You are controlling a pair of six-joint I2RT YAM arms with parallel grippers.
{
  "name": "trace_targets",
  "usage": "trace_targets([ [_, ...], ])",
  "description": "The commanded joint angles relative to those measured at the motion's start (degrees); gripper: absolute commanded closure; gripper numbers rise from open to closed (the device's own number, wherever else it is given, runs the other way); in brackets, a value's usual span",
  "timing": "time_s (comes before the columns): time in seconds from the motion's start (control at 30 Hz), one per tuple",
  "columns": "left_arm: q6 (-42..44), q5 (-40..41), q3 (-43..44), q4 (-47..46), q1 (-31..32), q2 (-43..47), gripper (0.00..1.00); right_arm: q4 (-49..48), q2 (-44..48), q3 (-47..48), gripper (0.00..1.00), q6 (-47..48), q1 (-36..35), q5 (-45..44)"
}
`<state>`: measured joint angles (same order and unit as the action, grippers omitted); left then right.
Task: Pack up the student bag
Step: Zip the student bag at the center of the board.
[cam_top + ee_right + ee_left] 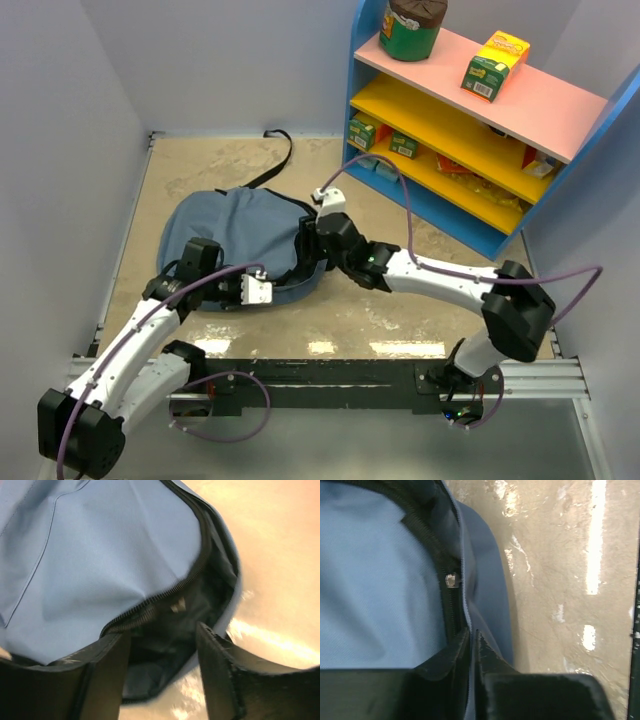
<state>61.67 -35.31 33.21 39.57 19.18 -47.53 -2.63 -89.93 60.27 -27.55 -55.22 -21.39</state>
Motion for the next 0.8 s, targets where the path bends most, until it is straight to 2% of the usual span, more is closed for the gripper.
trace_targets([
  [0.0,-4.97,2.08,-2.71,-6.87,0.24,0.77,0.94,-2.21,9.94,-5.42,0.37,-1.27,0.03,-4.18],
  [0.07,-5.59,2.52,-3.06,-7.93,0.16,0.86,1.00,-0.54,13.88,-6.74,0.35,-2.24,0.03,-6.46],
  [0.13,-5.86,2.70,-3.33,-8.37,0.16,0.77,1.00,0.52,16.79,-7.97,0.33,-3.64,0.03,-7.35],
  [0.27,-6.74,2.62,-3.33,-8.90,0.16,0.86,1.00,0.53,24.70,-13.76,0.32,-7.16,-0.41,-2.37],
  [0.33,-6.74,2.44,-3.42,-9.07,0.16,0.95,1.00,-1.93,26.73,-15.70,0.31,-9.53,-3.03,0.28],
  [0.53,-7.27,2.44,-2.89,-9.43,0.16,1.21,1.00,-10.27,19.37,-18.87,0.31,-14.89,-11.74,7.31],
  [0.6,-7.35,2.35,-2.89,-9.25,0.16,1.38,1.00,-14.05,17.87,-20.28,0.32,-17.18,-11.84,8.90],
  [0.77,-7.35,2.00,-2.19,-8.37,0.16,1.56,1.00,-15.12,13.47,-18.70,0.33,-19.03,-11.84,10.14],
])
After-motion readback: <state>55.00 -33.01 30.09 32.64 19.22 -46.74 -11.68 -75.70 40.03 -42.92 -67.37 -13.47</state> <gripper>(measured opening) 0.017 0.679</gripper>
